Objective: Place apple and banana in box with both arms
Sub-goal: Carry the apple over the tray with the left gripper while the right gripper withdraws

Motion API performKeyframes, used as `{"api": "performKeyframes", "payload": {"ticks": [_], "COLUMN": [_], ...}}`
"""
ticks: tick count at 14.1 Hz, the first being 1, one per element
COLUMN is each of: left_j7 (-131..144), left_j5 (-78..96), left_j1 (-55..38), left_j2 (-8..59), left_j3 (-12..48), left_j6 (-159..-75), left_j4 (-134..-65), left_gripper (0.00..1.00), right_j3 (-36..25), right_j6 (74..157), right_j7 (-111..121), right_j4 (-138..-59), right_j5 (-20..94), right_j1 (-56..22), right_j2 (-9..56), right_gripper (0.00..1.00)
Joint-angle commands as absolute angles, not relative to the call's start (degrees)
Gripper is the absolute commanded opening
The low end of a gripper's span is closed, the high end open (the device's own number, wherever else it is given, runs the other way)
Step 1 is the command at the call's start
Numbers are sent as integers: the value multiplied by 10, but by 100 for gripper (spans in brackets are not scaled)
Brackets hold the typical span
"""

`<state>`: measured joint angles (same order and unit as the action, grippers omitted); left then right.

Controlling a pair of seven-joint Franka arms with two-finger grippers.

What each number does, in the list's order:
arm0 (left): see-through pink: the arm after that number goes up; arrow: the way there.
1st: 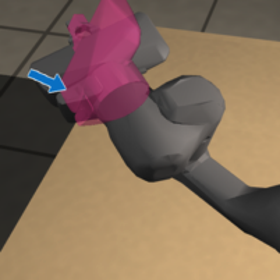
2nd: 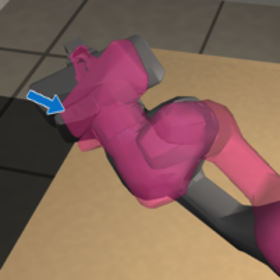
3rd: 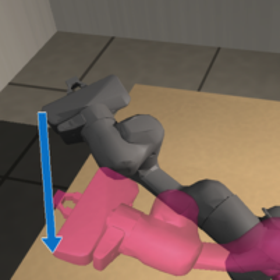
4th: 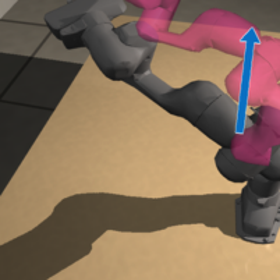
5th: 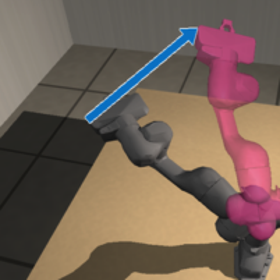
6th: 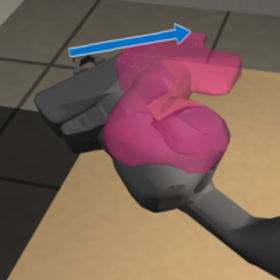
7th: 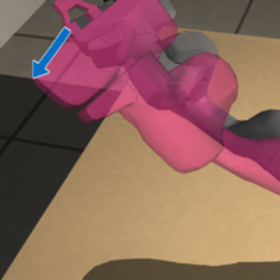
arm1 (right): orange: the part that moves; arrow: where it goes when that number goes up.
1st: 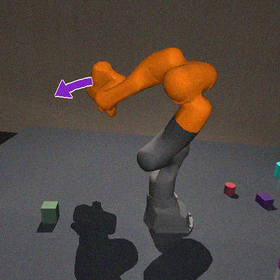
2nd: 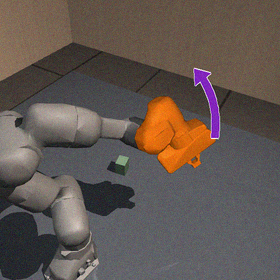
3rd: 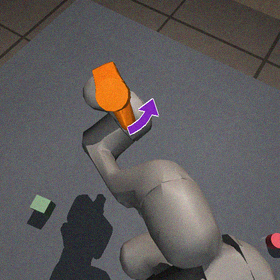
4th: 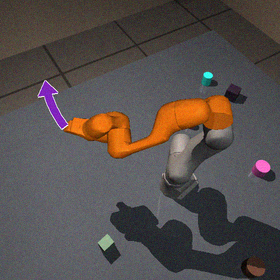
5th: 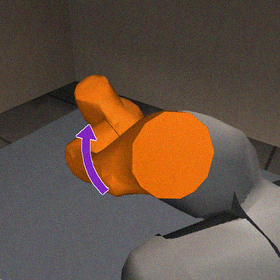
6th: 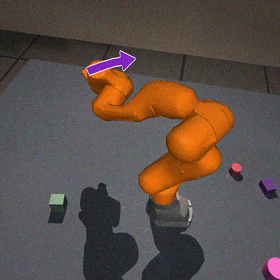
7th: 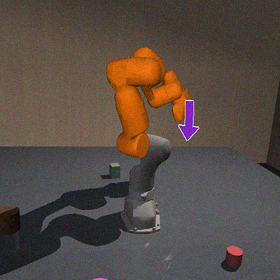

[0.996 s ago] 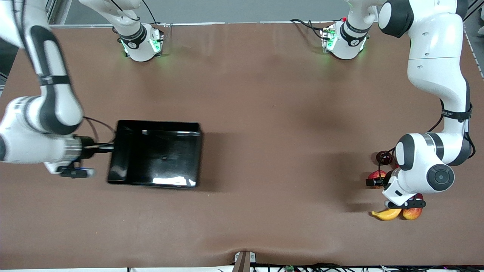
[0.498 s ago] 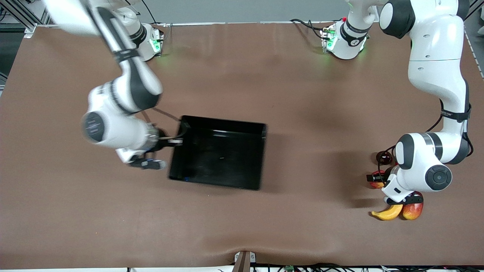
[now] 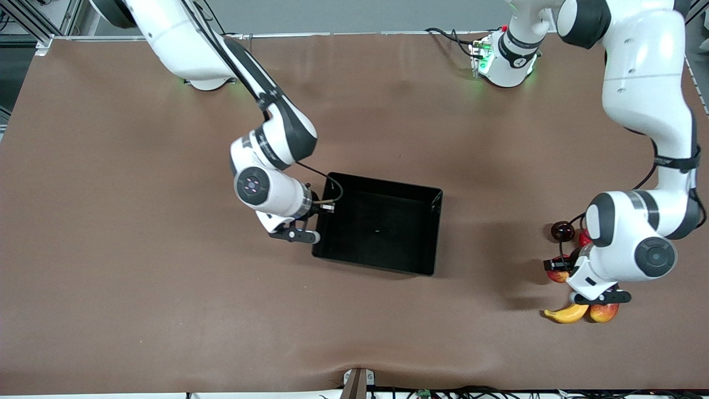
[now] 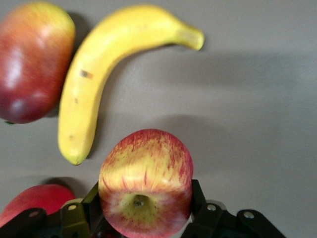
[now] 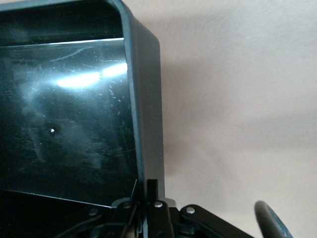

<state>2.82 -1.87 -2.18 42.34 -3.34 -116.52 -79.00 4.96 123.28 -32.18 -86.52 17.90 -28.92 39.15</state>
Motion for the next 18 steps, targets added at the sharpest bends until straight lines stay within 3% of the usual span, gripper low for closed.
{"api": "performKeyframes", "payload": {"ticks": [1,3,4,5,6,8,11,14,18], "left_j7": [30,40,47,47,55,124,235,289,336], "left_j5": [-37,-36,-36,-33,-32,-34,-36,-39,-71], "left_j1": [-52,-73,-83,-86,-88,-92,-127,-200,-255], "left_j2": [354,318,304,296,292,288,294,315,368], "left_j3": [-33,-32,-27,-16,2,38,84,83,85], "left_j6": [-1124,-1105,-1098,-1097,-1097,-1097,-1098,-1116,-1159], "left_j4": [-804,-805,-808,-809,-810,-818,-820,-819,-817], "left_gripper": [0,0,0,0,0,0,0,0,0], "right_j3": [44,44,44,43,40,38,38,38,38], "right_j6": [1230,1241,1241,1241,1241,1216,1081,967,911], "right_j7": [-322,-323,-323,-318,-309,-282,-282,-281,-280], "right_j4": [-833,-831,-830,-830,-825,-790,-737,-697,-705], "right_j5": [191,192,192,189,182,131,119,120,73], "right_j1": [-294,-290,-291,-289,-294,-277,-226,-168,-121], "right_j2": [408,413,414,413,410,399,364,331,239], "right_gripper": [0,0,12,84,100,100,100,100,100]}}
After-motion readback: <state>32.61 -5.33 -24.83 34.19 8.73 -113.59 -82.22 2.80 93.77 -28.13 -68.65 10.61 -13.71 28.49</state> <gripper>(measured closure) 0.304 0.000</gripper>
